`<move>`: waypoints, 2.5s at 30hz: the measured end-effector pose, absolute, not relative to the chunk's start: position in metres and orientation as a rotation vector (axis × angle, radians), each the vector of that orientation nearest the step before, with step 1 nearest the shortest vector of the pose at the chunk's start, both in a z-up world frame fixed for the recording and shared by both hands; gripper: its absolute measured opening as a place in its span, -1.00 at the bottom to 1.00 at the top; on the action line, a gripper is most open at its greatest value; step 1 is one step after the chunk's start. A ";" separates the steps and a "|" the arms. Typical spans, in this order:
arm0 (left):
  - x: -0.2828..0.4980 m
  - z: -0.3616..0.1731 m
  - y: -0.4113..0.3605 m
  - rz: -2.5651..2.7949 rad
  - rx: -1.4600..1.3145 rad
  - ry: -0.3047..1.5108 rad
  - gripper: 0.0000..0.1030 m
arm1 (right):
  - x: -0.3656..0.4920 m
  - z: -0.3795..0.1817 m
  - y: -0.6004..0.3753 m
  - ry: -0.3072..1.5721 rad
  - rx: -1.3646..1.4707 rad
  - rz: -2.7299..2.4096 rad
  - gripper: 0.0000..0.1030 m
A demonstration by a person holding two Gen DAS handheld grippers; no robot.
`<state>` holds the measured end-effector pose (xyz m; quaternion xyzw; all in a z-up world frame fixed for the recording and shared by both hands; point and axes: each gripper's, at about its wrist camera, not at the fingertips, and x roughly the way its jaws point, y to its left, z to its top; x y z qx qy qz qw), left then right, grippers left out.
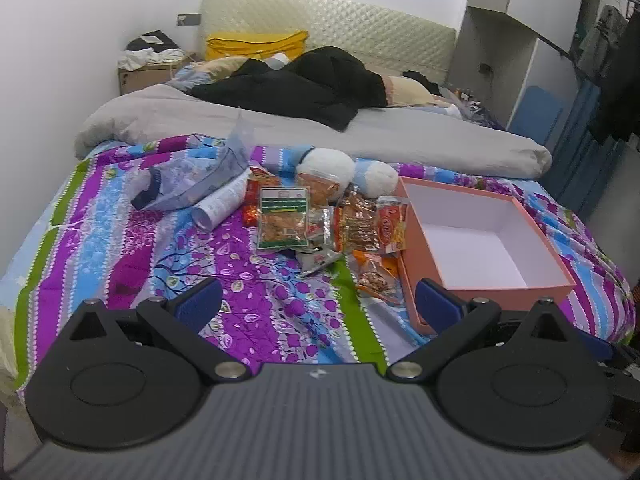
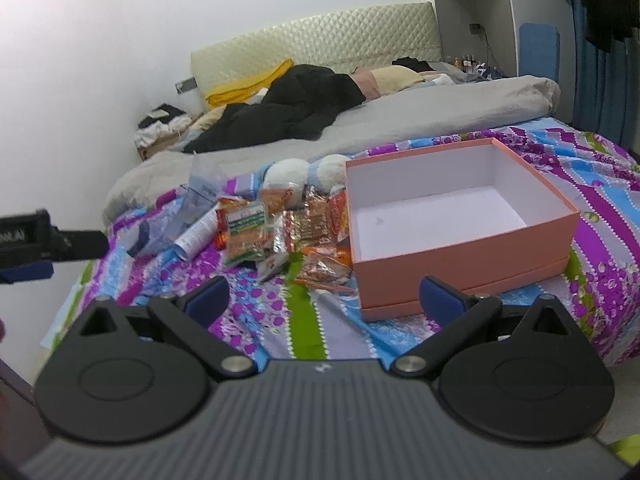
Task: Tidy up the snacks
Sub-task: 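Move both tools forward toward the snack pile beside the pink box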
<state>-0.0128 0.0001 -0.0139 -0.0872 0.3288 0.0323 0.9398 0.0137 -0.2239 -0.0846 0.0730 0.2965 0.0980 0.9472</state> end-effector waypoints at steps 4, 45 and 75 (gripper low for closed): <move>-0.010 -0.022 0.002 0.064 -0.187 0.677 1.00 | 0.015 -0.088 -0.224 0.613 0.139 0.198 1.00; 0.068 -0.090 0.043 -0.007 -0.261 0.776 1.00 | 0.060 -0.136 -0.204 0.694 0.183 0.142 1.00; 0.261 -0.215 0.122 0.028 -0.385 0.877 0.99 | 0.185 -0.209 -0.089 0.731 -0.320 0.304 0.26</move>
